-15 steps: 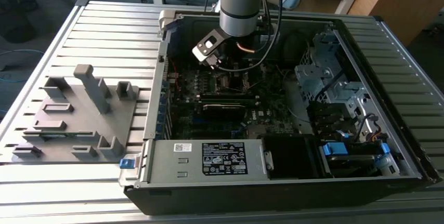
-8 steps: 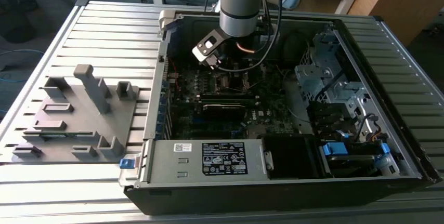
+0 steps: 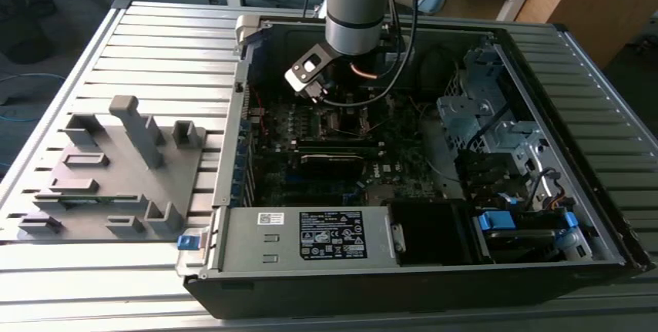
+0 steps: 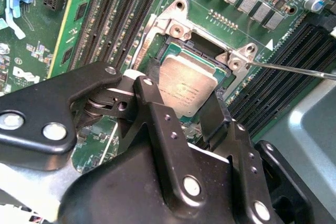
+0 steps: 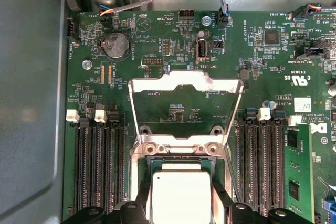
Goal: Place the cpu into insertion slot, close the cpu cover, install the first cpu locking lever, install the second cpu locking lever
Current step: 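Place the cpu into insertion slot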
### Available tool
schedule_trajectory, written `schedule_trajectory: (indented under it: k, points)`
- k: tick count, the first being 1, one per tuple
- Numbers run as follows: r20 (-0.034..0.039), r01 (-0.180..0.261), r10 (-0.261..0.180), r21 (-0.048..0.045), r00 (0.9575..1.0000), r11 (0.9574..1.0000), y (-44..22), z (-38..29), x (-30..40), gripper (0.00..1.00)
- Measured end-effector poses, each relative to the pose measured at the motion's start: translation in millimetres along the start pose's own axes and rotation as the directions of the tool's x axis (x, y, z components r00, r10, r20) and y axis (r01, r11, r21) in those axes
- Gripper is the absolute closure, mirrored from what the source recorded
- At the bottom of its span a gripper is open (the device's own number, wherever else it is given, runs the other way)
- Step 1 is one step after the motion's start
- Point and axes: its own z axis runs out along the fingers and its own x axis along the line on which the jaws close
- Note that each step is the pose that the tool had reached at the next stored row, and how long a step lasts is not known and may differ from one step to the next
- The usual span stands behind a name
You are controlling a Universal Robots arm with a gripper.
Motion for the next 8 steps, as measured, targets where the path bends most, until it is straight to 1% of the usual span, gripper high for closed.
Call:
schedule_trajectory:
  k: [5, 6, 8]
  points:
    - [-0.0013, 0.0, 0.0, -0.0008, 1.0, 1.0, 0.1, 0.6, 0.2, 0.45]
    - [-0.0009, 0.0, 0.0, -0.0006, 1.0, 1.0, 0.1, 0.6, 0.2, 0.39]
    - [-0.0001, 0.0, 0.0, -0.0001, 1.0, 1.0, 0.0, 0.3, 0.0, 0.39]
